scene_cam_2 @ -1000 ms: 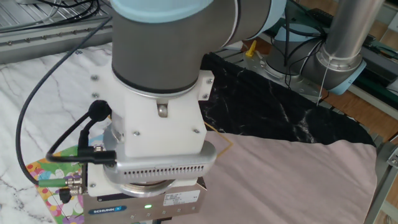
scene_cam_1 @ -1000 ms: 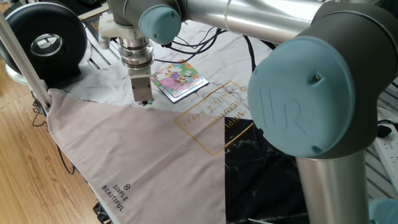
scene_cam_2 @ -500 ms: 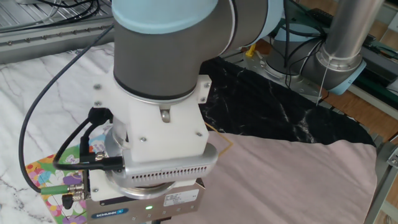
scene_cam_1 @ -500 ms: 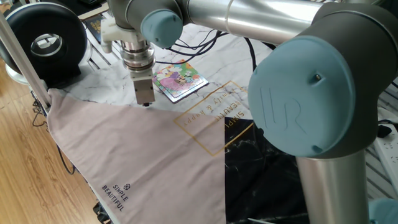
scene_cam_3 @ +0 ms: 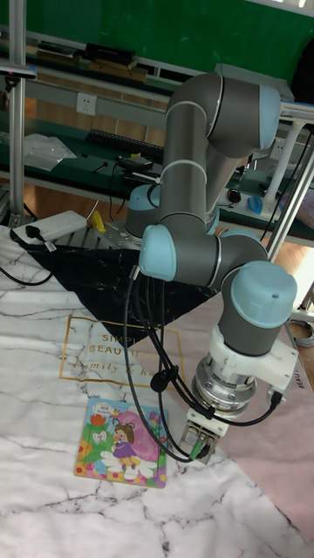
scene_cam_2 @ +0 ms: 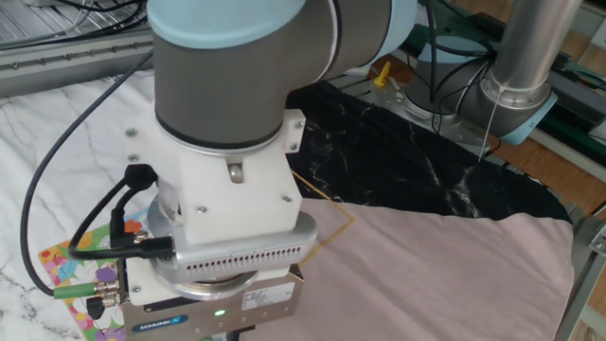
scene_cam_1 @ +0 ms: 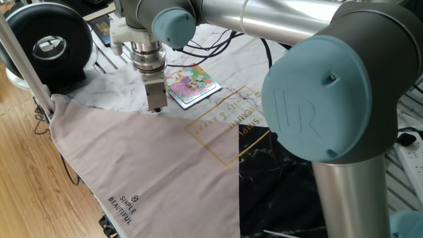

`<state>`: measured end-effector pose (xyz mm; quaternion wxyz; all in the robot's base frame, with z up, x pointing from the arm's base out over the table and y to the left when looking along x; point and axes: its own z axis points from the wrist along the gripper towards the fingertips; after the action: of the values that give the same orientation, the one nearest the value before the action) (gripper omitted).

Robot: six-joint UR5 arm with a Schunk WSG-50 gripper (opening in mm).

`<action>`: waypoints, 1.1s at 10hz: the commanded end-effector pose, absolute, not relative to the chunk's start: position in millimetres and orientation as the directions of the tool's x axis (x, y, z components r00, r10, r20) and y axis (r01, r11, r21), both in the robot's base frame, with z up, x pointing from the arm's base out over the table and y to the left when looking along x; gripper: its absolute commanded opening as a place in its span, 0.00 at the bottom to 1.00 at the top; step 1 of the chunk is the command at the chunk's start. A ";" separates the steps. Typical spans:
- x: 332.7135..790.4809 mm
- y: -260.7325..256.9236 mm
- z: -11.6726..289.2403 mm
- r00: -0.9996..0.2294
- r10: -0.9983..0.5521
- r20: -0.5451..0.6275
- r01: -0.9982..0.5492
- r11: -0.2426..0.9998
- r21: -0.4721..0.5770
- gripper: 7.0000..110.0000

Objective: Assemble one piece of a puzzle

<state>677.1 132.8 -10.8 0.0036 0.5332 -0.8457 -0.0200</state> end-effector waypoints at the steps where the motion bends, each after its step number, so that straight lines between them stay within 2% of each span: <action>1: 673.8 135.4 -12.0 -0.438 -0.899 -0.021 -0.898 0.436 0.050 0.36; 5: 669.2 138.4 -10.6 -0.432 -0.902 -0.022 -0.901 0.431 0.048 0.36; 6: 670.9 136.5 -10.9 -0.432 -0.902 -0.017 -0.901 0.431 0.039 0.15; 11: 669.8 135.6 -12.3 -0.406 -0.914 -0.015 -0.913 0.404 0.057 0.15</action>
<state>671.4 133.6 -14.4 0.0084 0.5417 -0.8404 -0.0178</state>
